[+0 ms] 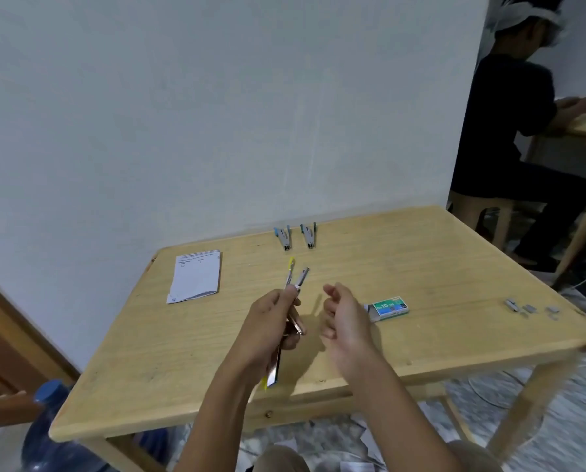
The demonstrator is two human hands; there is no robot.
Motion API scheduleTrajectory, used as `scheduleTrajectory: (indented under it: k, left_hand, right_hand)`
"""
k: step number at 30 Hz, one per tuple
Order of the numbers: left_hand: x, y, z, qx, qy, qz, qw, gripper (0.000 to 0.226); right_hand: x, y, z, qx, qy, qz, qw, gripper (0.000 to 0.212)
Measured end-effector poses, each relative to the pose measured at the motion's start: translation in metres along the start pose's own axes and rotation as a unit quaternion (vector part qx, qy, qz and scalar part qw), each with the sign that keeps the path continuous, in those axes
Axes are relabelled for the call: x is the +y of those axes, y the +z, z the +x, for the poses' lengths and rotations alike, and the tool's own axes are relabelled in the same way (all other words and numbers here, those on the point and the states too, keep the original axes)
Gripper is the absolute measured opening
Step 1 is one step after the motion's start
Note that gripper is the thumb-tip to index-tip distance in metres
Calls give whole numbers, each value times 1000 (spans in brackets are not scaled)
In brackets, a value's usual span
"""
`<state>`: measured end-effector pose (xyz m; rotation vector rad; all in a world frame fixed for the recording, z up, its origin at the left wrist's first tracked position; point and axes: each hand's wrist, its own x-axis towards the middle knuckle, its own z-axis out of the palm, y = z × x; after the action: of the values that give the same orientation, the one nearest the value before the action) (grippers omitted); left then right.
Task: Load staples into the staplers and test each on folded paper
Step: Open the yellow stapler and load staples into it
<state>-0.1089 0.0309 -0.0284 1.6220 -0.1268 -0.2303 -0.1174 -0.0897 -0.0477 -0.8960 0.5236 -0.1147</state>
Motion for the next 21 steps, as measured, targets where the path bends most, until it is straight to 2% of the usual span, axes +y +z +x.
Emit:
scheduleTrajectory:
  k: [1,2,4,6,7,11,16,21]
  left_hand:
    - [-6,-1,2,-11,-32,-72,997,35]
    - [-10,-1,3,-26,-59,-140,988,34]
    - [-20,-2,9,-55,-105,-243,963,35]
    - [-30,0,13,-79,-139,-285,945,44]
    - [-33,0,16,-86,-154,-293,940,50]
    - [-38,-2,22,-96,-169,-309,931,55]
    - [-44,-2,26,-98,-161,-346,919,40]
    - [-49,-3,30,-113,-154,-331,924,43]
  right_hand:
    - [-8,-4,2,10,-69,-115,991,30]
    - [-16,-7,6,14,-134,-220,966,33]
    - [-32,-12,16,-5,-226,-392,892,37]
    - [-45,-14,29,-19,-247,-504,827,39]
    - [-50,-16,35,-27,-240,-537,808,40]
    - [-63,-19,54,-106,-177,-618,759,38]
    - [-63,-21,67,-151,-142,-667,715,36]
    - [-61,-26,73,-166,-146,-663,716,33]
